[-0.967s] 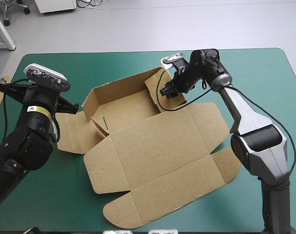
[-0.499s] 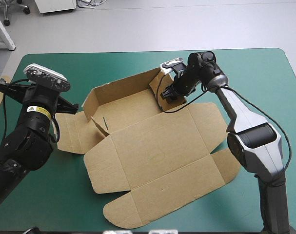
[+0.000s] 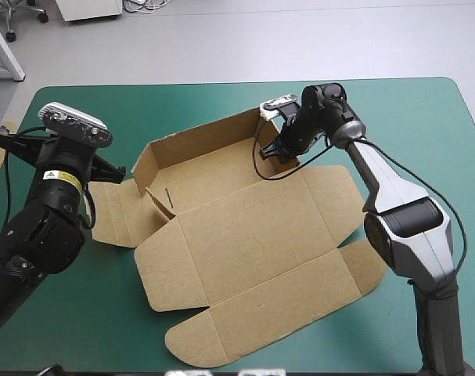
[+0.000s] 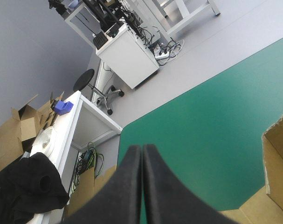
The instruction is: Fold the box
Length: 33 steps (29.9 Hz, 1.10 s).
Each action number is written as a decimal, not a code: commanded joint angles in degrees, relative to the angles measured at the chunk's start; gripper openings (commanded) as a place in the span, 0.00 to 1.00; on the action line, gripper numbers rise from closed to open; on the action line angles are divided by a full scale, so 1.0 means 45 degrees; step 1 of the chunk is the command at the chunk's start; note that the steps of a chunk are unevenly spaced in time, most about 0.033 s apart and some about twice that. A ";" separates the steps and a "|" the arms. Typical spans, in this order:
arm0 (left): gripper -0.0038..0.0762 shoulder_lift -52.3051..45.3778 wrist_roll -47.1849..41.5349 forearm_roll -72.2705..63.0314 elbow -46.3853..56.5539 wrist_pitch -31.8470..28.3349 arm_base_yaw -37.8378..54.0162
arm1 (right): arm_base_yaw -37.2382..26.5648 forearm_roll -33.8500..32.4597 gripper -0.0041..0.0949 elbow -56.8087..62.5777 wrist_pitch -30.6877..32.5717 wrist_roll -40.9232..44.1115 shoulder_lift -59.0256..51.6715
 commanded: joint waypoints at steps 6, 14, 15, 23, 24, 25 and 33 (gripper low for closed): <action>0.05 -0.0411 -0.0096 -0.0106 -0.0318 -0.0404 -0.0016 | -0.0053 0.0102 0.03 -0.0413 0.0142 0.0497 -0.1298; 0.05 -0.0421 0.0179 -0.2326 -0.0346 -0.0918 -0.0016 | -0.0059 0.0160 0.03 -0.0413 0.0161 0.0525 -0.1767; 0.05 -0.0421 0.0179 -0.2464 -0.0363 -0.0980 0.0021 | -0.0081 0.0199 0.03 -0.0413 0.0161 0.0525 -0.1795; 0.05 -0.0364 0.2351 -0.7558 -0.1599 -0.2127 0.2885 | -0.0198 0.0424 0.03 -0.0413 0.0161 0.0525 -0.1896; 0.05 -0.0307 0.2805 -0.8011 -0.1670 -0.1936 0.3218 | -0.0198 0.0425 0.03 -0.0413 0.0161 0.0525 -0.1896; 0.05 -0.0281 0.3135 -0.8500 -0.1797 -0.1717 0.3637 | -0.0198 0.0425 0.03 -0.0413 0.0161 0.0525 -0.1896; 0.05 0.0439 0.5732 -1.3859 -0.1899 -0.2959 0.7676 | -0.0300 0.0697 0.03 -0.0413 0.0168 0.0525 -0.1926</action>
